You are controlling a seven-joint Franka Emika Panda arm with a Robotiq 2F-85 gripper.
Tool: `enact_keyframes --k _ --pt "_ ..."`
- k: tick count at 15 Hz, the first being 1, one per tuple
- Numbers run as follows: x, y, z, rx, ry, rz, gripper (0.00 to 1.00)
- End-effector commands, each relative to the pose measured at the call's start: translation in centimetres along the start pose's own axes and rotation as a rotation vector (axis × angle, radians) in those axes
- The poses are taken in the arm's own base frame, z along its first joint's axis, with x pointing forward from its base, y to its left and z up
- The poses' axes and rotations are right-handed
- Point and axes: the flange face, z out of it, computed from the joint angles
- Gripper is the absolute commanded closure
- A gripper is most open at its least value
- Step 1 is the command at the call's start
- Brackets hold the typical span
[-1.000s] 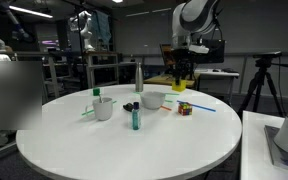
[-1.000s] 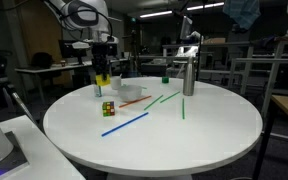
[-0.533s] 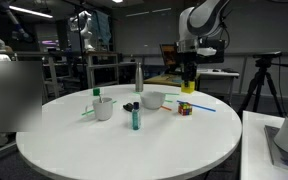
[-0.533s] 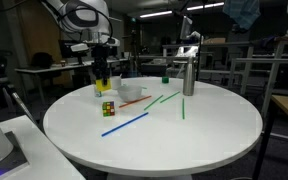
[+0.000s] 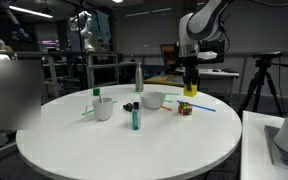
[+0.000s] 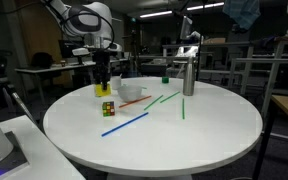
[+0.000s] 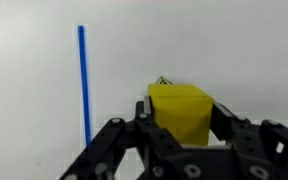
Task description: Pick up the yellow cube from the white bowl and place it on top of the Rubik's cube.
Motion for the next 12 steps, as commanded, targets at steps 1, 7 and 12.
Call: enact_keyframes --k 1,7,12 --pt "1.1 0.7 0.6 0.010 -0.052 0.019 0.69" --pt "2.4 0.6 1.6 0.027 -0.081 0.023 0.69" --pt "3.7 0.5 1.9 0.036 -0.099 0.035 0.69"
